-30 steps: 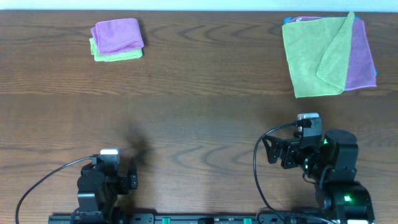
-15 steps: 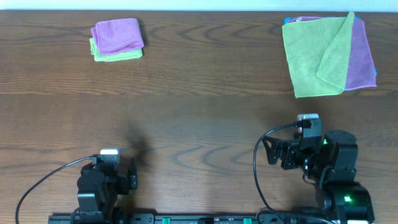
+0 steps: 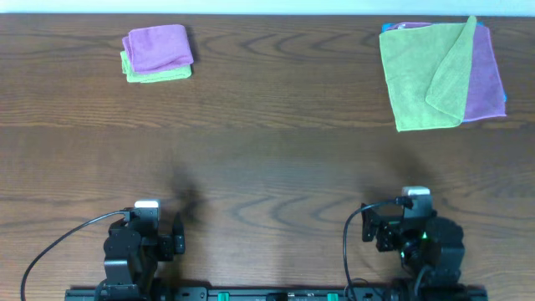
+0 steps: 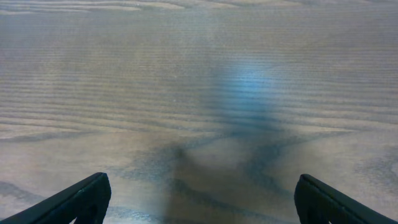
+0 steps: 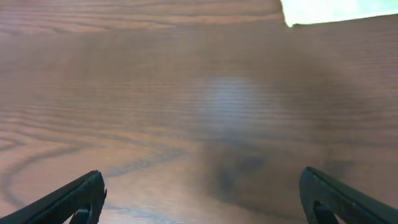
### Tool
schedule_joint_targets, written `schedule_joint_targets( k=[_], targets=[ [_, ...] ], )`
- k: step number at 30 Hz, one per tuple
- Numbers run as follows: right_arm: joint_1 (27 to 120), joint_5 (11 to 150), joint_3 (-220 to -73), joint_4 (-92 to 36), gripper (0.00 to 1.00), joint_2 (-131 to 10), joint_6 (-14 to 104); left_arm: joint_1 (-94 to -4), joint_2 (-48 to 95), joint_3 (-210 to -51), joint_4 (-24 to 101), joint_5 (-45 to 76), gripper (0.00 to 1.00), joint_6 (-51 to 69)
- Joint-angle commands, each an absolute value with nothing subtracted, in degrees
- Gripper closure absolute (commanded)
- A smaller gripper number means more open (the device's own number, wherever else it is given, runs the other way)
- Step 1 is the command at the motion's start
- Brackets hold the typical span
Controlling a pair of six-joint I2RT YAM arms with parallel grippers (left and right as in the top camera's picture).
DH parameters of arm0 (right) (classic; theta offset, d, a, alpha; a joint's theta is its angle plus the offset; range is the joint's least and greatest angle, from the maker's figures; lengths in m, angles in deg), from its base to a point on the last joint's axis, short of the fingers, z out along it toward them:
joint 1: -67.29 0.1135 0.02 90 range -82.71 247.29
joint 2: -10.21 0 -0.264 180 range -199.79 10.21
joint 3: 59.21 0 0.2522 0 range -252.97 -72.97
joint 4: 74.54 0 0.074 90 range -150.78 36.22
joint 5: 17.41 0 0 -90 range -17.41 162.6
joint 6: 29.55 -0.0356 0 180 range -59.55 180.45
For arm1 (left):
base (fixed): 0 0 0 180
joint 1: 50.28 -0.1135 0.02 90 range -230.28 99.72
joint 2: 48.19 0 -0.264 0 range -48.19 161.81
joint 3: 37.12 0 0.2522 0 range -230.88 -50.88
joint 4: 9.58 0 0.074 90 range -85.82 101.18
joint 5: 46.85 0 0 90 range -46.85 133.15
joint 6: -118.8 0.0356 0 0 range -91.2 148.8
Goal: Fold the cloth
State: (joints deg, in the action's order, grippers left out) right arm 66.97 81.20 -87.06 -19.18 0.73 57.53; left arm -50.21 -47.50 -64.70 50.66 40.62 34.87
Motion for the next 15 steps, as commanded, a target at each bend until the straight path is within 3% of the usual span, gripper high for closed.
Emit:
schedule_joint_targets(
  k=[1, 15],
  targets=[
    [66.60, 78.24, -85.79, -17.67, 0.01, 5.08, 59.26, -50.25, -47.98, -63.98, 50.96, 41.67, 0.05, 35.44],
    [66.64, 76.17, -84.45, -10.89, 0.01, 9.91, 59.72, -50.25, -47.98, -63.98, 50.96, 41.67, 0.05, 35.44]
  ],
)
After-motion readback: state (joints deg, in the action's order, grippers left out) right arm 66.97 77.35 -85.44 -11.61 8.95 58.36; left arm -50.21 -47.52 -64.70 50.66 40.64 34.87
